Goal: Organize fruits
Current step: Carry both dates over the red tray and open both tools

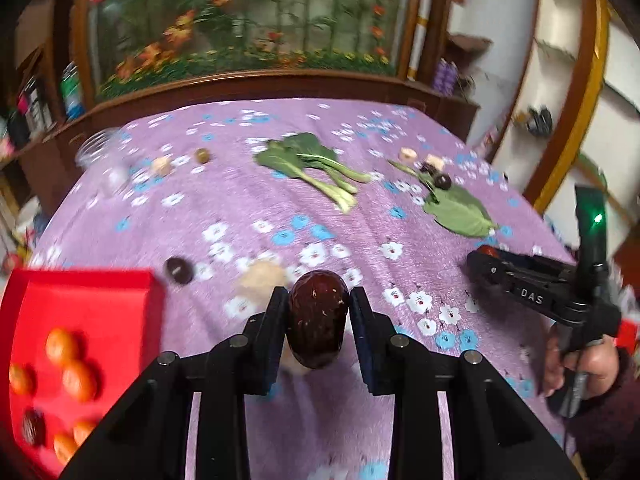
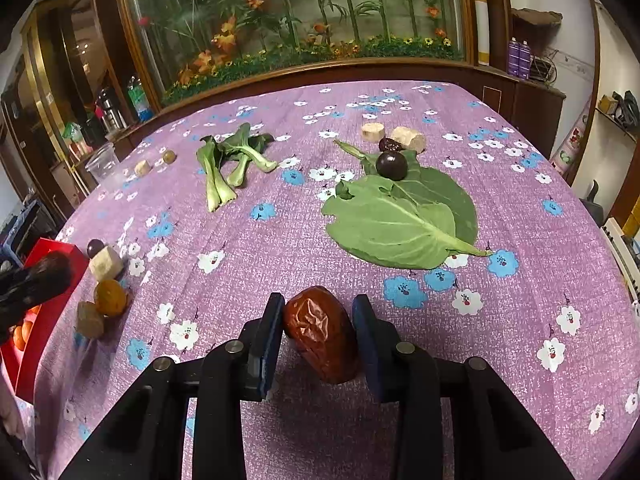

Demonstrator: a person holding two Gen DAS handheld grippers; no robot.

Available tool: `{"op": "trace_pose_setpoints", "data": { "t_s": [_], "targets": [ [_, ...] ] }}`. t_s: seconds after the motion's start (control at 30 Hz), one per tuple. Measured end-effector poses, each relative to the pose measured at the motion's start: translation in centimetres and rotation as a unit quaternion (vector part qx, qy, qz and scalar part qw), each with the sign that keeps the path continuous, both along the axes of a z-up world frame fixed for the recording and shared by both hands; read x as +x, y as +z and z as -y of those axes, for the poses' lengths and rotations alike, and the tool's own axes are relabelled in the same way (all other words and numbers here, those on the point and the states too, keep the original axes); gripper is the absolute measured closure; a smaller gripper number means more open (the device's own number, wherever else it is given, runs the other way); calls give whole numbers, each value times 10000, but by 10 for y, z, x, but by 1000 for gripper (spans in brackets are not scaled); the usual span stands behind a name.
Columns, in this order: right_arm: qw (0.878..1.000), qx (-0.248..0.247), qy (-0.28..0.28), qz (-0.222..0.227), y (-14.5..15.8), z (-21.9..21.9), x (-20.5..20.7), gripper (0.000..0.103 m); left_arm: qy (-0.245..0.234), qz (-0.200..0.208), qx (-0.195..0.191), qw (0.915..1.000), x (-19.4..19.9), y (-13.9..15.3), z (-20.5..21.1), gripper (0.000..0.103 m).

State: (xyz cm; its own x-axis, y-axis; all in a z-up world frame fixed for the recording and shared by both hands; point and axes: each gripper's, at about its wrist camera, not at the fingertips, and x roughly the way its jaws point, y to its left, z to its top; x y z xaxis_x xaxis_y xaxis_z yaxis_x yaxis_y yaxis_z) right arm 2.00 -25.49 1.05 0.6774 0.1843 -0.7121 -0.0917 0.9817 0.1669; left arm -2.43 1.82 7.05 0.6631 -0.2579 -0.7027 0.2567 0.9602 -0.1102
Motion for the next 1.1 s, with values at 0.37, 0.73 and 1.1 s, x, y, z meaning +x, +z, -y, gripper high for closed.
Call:
{"op": "trace_pose_setpoints", "data": {
  "t_s": [0.37, 0.73, 1.1],
  "targets": [
    [9993, 316, -217, 18, 0, 11, 1, 68, 1446, 51, -610, 9876, -57, 5, -126, 73],
    [9982, 329, 460, 175, 37, -48, -23, 68, 2531, -37, -922, 9630, -89, -10, -223, 73],
    [9774, 462, 2062, 60, 58, -188, -45, 67, 2417, -230, -748, 9672, -91, -25, -220, 73]
  ]
}}
